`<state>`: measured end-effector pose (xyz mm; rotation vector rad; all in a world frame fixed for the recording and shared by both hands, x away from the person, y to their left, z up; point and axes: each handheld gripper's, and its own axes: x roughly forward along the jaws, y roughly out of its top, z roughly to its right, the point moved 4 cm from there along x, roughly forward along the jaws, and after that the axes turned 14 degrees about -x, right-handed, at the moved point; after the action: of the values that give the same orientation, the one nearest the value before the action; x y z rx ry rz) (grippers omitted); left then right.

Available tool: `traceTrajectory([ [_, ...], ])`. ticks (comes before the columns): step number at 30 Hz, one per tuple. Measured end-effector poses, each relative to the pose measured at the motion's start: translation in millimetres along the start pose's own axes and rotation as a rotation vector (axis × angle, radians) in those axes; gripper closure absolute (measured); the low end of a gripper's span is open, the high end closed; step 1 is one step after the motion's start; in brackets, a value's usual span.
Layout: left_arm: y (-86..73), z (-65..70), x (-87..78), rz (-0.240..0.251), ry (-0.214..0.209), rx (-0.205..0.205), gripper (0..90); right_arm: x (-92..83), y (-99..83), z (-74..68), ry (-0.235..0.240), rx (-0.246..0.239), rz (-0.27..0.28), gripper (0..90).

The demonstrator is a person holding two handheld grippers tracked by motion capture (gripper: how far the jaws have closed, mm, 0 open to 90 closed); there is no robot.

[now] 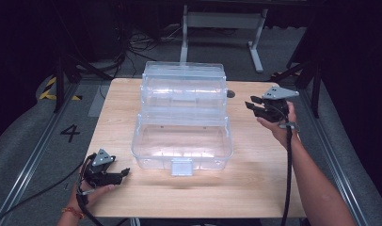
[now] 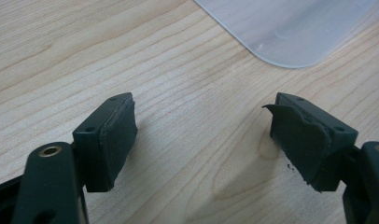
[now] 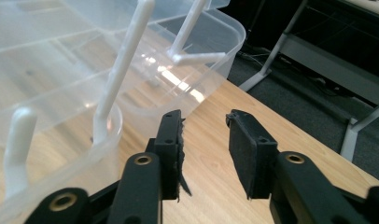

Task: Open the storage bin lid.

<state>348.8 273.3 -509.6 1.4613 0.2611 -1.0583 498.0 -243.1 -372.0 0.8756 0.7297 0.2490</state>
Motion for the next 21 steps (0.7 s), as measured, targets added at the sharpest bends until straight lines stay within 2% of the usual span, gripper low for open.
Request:
traceTrajectory([
  [5, 0.0, -0.1, 0.0, 0.000, 0.001, -0.001, 23.2, -8.2, -6.8, -6.4, -0.002, -0.030, -0.017, 58.9],
  [21, -0.1, 0.1, 0.0, -0.001, 0.000, -0.004, 23.1, -35.1, -27.4, -26.9, -0.011, -0.090, -0.039, 54.9],
])
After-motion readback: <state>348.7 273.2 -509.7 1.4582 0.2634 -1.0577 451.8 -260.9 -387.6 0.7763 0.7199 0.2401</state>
